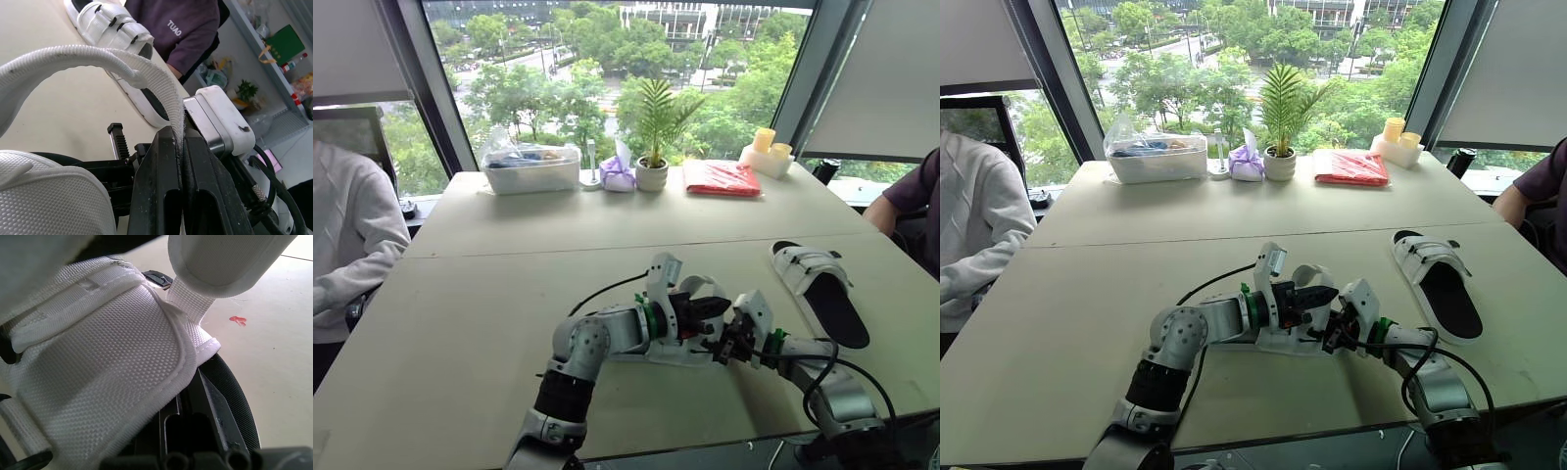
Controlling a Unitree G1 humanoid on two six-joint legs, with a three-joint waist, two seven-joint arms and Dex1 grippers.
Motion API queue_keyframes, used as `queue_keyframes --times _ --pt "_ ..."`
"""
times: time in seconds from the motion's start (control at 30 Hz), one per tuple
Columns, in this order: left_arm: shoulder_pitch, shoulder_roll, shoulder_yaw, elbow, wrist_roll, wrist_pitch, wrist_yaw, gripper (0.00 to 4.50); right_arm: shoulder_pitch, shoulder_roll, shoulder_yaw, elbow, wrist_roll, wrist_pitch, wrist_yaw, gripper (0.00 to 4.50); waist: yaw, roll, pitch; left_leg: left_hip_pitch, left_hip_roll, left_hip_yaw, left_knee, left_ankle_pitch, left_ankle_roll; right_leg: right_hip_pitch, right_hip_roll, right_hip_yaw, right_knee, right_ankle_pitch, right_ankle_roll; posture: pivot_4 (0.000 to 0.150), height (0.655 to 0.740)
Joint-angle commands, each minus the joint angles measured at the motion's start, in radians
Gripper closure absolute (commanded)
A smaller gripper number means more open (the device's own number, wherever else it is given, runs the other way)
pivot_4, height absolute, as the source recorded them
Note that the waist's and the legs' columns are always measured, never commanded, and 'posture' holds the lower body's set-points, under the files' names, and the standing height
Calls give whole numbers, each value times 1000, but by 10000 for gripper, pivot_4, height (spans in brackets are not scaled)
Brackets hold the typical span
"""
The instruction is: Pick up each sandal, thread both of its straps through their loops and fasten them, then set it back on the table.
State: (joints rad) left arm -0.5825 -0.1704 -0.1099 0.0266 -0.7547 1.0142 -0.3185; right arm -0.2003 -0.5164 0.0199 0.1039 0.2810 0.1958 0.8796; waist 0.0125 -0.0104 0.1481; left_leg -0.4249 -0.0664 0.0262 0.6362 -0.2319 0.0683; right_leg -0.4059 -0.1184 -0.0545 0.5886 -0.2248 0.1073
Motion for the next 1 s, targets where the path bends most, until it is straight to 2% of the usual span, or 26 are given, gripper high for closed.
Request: queue_keyframes --times 0.03,0.3,0.53,0.77,0.93,1.0 --pt "9 -62 -23 -29 -1 -16 5 44462 38 8 33 62 -32 28 -6 45000 0 0 0 0 0 0 0 0 0 0 0 0 0 0 0 1500 7388" --pt "21 -62 -13 -30 -2 -45 19 44462 39 5 34 55 -30 32 -3 45000 0 0 0 0 0 0 0 0 0 0 0 0 0 0 0 1500 7388" --pt "62 -36 -66 -66 31 -87 -7 44462 46 -5 32 45 -28 37 4 45000 1 0 0 0 0 0 0 0 0 0 0 0 -1 0 0 1500 7388" --pt "96 -7 -106 -95 80 -128 -47 44462 57 -9 31 28 -25 44 5 45000 1 0 0 0 0 0 -2 0 0 0 0 0 -3 0 0 1500 7388" --pt "125 46 -142 -144 130 -218 -126 44462 66 -9 32 17 -24 53 2 45000 1 1 -1 0 0 0 -4 0 0 0 0 0 -4 0 0 1500 7388" --pt "130 42 -120 -158 98 -216 -143 44462 68 -8 33 14 -24 55 1 45000 2 1 -1 0 0 0 -4 0 0 0 0 0 -5 0 0 1500 7388"
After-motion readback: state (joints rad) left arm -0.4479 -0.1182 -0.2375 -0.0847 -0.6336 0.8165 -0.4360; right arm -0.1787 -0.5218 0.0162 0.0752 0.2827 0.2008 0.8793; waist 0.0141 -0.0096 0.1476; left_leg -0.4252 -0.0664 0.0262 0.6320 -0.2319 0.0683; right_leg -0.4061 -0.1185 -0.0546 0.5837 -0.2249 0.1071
